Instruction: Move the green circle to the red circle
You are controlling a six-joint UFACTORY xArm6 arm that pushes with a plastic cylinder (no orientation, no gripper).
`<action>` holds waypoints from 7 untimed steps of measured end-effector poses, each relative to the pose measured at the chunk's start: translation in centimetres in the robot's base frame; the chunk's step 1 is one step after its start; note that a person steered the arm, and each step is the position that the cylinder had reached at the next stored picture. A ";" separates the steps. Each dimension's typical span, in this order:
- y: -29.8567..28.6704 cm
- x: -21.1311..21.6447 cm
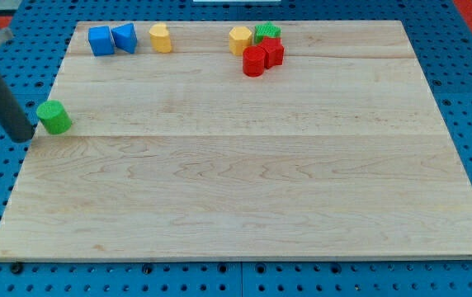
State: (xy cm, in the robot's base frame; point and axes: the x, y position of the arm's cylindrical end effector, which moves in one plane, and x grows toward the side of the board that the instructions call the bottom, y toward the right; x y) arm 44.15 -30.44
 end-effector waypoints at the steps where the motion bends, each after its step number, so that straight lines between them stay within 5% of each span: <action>1: 5.5 -3.8; 4: 24.9 -10.7; 7: 25.9 -10.2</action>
